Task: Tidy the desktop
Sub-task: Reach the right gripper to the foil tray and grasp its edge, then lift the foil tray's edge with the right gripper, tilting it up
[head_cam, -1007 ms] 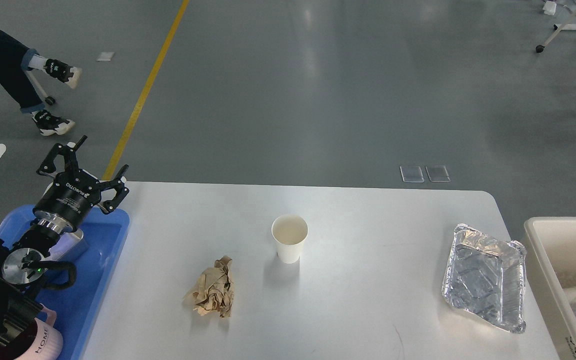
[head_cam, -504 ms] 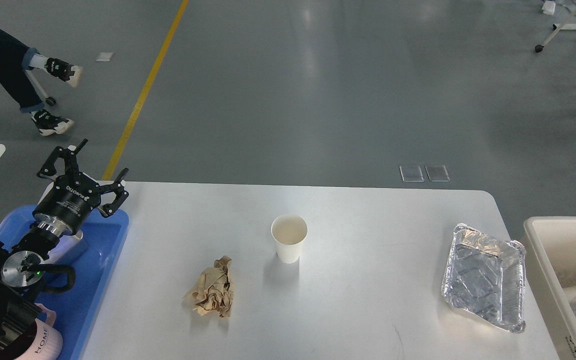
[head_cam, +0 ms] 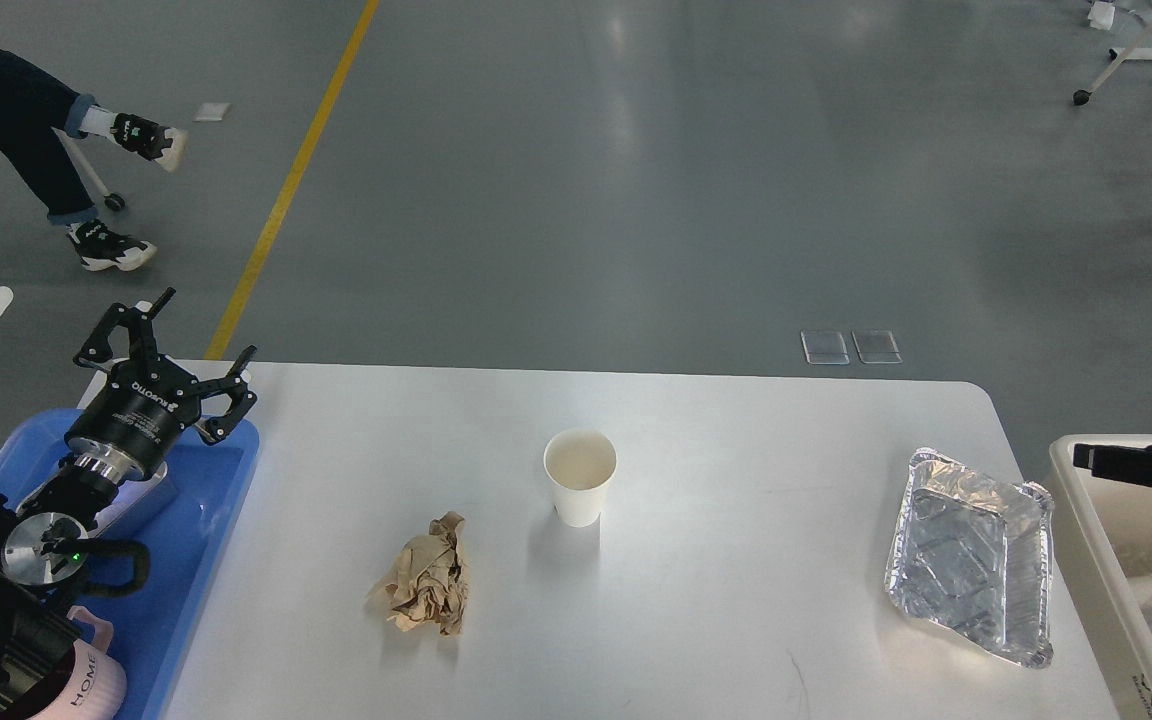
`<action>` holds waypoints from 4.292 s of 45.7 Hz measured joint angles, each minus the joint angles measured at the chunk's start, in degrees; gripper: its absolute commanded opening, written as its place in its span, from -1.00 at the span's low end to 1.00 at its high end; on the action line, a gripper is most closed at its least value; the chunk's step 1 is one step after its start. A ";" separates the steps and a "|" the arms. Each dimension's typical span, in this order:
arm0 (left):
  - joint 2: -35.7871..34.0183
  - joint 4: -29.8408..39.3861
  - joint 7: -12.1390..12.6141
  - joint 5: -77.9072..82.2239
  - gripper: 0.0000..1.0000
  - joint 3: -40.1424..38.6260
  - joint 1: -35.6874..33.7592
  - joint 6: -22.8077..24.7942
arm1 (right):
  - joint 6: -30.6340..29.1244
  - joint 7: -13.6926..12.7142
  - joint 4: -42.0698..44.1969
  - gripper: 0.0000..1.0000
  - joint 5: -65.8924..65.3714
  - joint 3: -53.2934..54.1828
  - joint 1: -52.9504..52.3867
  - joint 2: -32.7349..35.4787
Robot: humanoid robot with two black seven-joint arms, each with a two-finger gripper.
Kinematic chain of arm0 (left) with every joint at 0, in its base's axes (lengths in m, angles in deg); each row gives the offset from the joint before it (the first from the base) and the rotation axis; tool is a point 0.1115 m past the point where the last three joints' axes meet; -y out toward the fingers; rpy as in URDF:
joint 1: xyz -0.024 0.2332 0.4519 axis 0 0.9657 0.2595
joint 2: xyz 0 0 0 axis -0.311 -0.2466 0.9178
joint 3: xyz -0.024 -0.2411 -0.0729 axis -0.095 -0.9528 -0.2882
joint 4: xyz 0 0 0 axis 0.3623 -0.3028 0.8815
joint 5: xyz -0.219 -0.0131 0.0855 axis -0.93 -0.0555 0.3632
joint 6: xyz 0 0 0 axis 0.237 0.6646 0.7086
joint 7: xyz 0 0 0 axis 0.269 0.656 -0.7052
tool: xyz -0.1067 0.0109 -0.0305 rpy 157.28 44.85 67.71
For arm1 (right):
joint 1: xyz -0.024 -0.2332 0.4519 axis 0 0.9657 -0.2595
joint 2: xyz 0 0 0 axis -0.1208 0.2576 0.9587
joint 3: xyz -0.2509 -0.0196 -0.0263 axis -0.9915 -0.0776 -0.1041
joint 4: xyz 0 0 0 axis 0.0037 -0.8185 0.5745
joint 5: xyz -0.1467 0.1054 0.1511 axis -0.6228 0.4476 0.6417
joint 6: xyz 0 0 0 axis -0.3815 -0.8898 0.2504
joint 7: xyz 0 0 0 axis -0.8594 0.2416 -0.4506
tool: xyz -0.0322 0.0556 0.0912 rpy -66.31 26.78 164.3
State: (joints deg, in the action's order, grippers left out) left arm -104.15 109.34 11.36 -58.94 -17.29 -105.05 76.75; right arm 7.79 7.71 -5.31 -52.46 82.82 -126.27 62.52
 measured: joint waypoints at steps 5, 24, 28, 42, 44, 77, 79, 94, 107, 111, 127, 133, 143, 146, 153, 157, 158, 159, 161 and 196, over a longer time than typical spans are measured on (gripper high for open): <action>-0.01 0.00 -0.07 0.00 0.94 0.00 0.14 0.25 | 1.89 0.08 3.40 1.00 -2.67 -0.11 0.09 -3.96; 0.02 0.22 -0.27 0.00 0.94 -0.14 1.32 0.33 | 9.79 0.19 16.91 1.00 -8.33 -6.14 0.15 -17.08; 0.02 0.27 -0.27 0.00 0.94 -0.09 1.54 0.67 | 14.97 0.38 21.06 1.00 -8.33 -12.83 -0.63 -21.09; -0.06 0.30 -0.27 0.07 0.94 -0.12 2.30 1.11 | 19.67 1.41 25.30 1.00 -8.18 -18.92 -1.43 -25.84; -0.06 0.30 -0.27 0.08 0.94 -0.15 2.39 1.12 | 19.76 1.46 25.96 1.00 -8.18 -18.99 -1.42 -26.50; -0.07 0.27 -0.36 0.09 0.94 -0.40 4.05 1.22 | 28.23 6.14 43.47 1.00 -8.01 -34.36 -2.28 -38.08; -0.07 0.27 -0.36 0.09 0.94 -0.42 4.17 1.22 | 28.27 6.16 43.84 1.00 -8.01 -34.96 -2.37 -38.20; -0.07 0.27 -0.36 0.09 0.94 -0.60 4.87 1.22 | 28.37 9.14 53.01 1.00 -7.77 -35.77 -1.44 -43.17; -0.07 0.27 -0.36 0.09 0.94 -0.64 5.05 1.71 | 28.50 9.33 53.61 1.00 -7.49 -35.77 -1.17 -43.69; -0.07 0.27 -0.36 0.09 0.94 -0.59 5.12 1.73 | 28.51 9.33 53.61 1.00 -7.43 -35.75 -0.97 -44.08; -0.02 0.27 -0.36 0.09 0.94 -0.50 5.13 2.31 | 28.38 9.33 53.70 1.00 -7.39 -35.75 -0.77 -45.10; 0.00 0.27 -0.36 0.09 0.94 -0.50 5.13 2.35 | 28.35 9.33 53.96 1.00 -7.38 -35.77 -0.31 -45.64; -0.06 0.27 -0.36 0.08 0.94 -0.55 5.13 2.35 | 28.35 9.33 55.40 1.00 -7.39 -36.06 0.12 -46.20; -0.06 0.27 -0.36 0.08 0.94 -0.55 5.20 2.35 | 28.35 9.33 56.09 1.00 -7.34 -36.11 0.46 -46.11; -0.05 0.27 -0.82 0.08 0.94 -0.63 5.38 2.35 | 28.03 9.33 58.60 1.00 -7.30 -36.13 0.82 -46.17; 0.00 0.27 -0.87 0.08 0.94 -0.63 5.41 2.35 | 27.89 9.33 59.56 1.00 -7.29 -36.18 1.01 -46.45; 0.00 0.27 -0.87 0.08 0.94 -0.63 5.42 2.35 | 27.86 9.33 59.73 1.00 -7.30 -36.19 1.04 -46.56; -0.01 0.27 -0.88 0.08 0.94 -0.63 5.43 2.35 | 27.85 9.33 59.91 1.00 -7.30 -36.20 1.06 -46.69; -0.01 0.27 -0.88 0.08 0.94 -0.61 5.46 2.35 | 27.80 9.33 60.37 1.00 -7.30 -36.20 1.14 -47.00; -0.98 0.27 -1.71 0.00 0.94 -0.73 7.07 3.05 | 26.49 8.88 65.74 1.00 -3.35 -36.20 1.91 -50.96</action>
State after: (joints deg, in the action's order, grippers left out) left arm -105.13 109.61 9.65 -58.95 -18.02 -97.98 79.80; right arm 34.28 16.59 60.43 -55.81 46.62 -124.36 11.57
